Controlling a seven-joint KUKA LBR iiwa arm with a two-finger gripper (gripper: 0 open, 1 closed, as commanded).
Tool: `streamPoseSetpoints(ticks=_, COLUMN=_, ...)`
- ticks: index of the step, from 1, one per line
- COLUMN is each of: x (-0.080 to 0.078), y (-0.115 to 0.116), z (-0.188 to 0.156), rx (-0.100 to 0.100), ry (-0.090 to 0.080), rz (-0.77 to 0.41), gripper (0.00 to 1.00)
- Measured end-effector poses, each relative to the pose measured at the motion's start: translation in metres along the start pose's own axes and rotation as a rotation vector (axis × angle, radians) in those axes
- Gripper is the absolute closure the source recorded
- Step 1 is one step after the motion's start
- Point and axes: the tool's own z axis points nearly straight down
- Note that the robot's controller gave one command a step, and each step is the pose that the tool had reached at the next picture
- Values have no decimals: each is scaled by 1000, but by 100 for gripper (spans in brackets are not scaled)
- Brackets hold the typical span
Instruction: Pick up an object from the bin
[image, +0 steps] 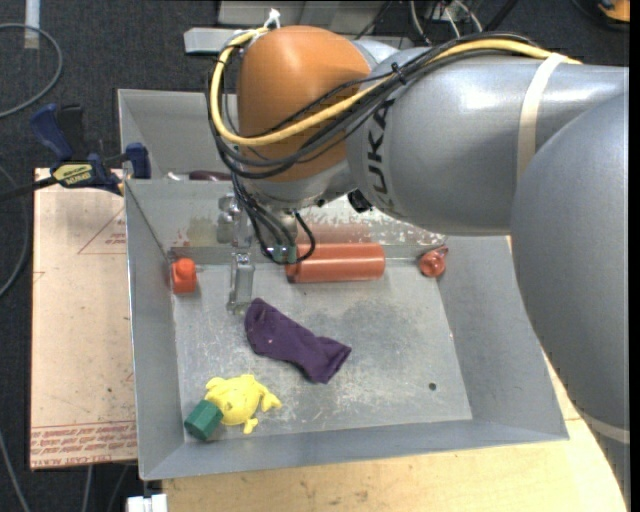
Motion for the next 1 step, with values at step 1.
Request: streamPoseSetpoints(ticks=1, x=-1, y=-1, z=-5, rx=-1, ry=-6, rz=3, gripper=0)
